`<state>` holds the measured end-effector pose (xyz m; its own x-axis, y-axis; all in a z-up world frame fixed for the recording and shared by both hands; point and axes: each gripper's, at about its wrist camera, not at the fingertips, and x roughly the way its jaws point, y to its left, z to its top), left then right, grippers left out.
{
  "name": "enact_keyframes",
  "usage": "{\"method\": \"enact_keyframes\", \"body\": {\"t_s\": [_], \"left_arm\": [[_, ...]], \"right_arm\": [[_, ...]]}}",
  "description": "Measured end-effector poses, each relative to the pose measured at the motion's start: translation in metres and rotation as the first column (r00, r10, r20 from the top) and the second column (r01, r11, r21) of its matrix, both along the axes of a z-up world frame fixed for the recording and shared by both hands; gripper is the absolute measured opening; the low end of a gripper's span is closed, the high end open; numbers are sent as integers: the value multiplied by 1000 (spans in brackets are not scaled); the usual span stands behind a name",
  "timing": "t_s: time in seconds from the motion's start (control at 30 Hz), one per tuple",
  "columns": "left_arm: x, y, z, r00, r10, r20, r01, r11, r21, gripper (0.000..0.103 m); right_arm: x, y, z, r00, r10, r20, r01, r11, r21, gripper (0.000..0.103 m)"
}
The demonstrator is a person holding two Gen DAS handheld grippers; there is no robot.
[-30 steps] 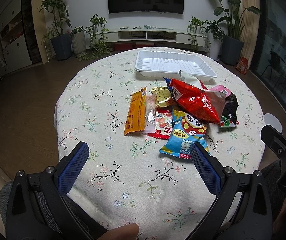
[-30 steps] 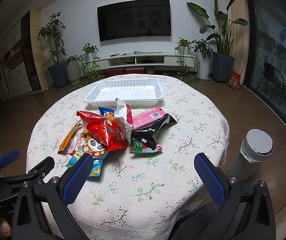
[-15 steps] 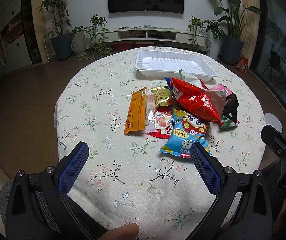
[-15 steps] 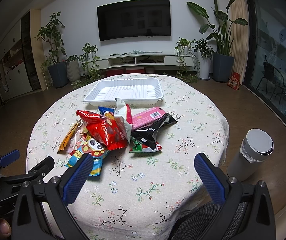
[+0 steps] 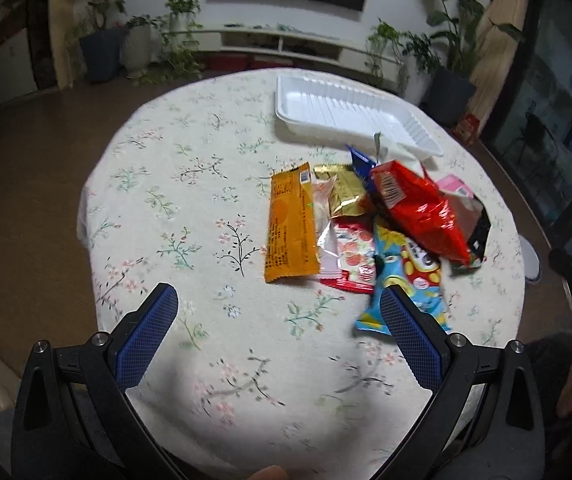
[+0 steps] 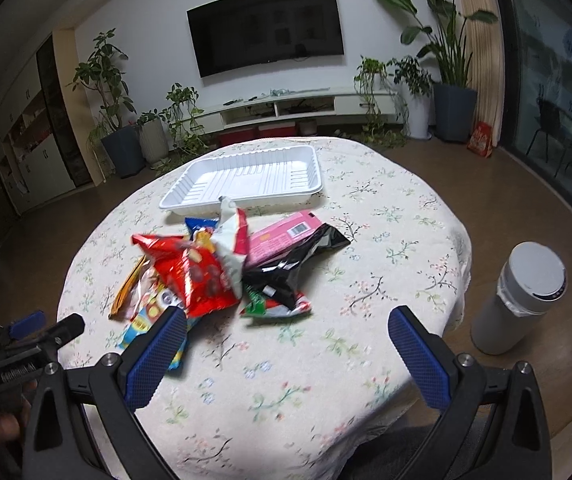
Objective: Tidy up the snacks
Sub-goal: 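Grasp the orange bar with the left gripper while the right gripper grasps the black wrapper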
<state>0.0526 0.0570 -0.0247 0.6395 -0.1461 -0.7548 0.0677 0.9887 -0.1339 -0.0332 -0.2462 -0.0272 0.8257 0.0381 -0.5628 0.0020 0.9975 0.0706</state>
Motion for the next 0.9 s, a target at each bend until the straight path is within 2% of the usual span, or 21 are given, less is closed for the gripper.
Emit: {"method": "enact_keyframes", "body": {"t_s": [0.07, 0.1, 0.13, 0.2, 0.3, 0.37, 0.47, 0.57, 0.67, 0.7, 0.77, 0.9], "left_arm": [[7, 1, -9, 998, -60, -3, 60, 998, 24, 103], [11, 0, -14, 996, -85, -24, 86, 995, 43, 103], [16, 0, -20, 994, -88, -68, 92, 994, 58, 103], [26, 6, -24, 993, -53, -102, 57, 998, 41, 101], [42, 14, -19, 995, -64, -76, 62, 998, -26, 101], [58, 12, -15, 992, -90, -85, 89, 996, -13, 101], [79, 6, -9, 988, -123, -93, 126, 992, 28, 101], [96, 3, -7, 983, -161, -91, 165, 985, 42, 101], [109, 3, -16, 978, -177, -110, 184, 981, 62, 96], [110, 4, -21, 975, -186, -124, 191, 981, 36, 92], [112, 7, -29, 968, -205, -147, 203, 979, -23, 90], [115, 7, -33, 964, -224, -147, 220, 975, -44, 89]], "right_arm": [[12, -10, 1, 1000, 14, -18, -13, 1000, 23, 97], [20, -15, 4, 999, 26, -32, -25, 999, 33, 90], [29, -19, 4, 998, 46, -53, -43, 998, 42, 84], [43, -23, 3, 993, 77, -90, -72, 996, 60, 77], [61, -25, 0, 980, 141, -141, -126, 986, 113, 69], [72, -21, -3, 966, 190, -174, -167, 976, 137, 63], [82, -18, -4, 954, 222, -202, -201, 972, 117, 52], [92, -23, -7, 948, 215, -233, -191, 974, 120, 50], [103, -31, -16, 941, 196, -277, -161, 976, 146, 50], [105, -33, -20, 939, 189, -288, -150, 977, 151, 50], [113, -38, -29, 930, 180, -319, -122, 974, 191, 50], [129, -52, -36, 923, 177, -341, -62, 944, 323, 50]]}}
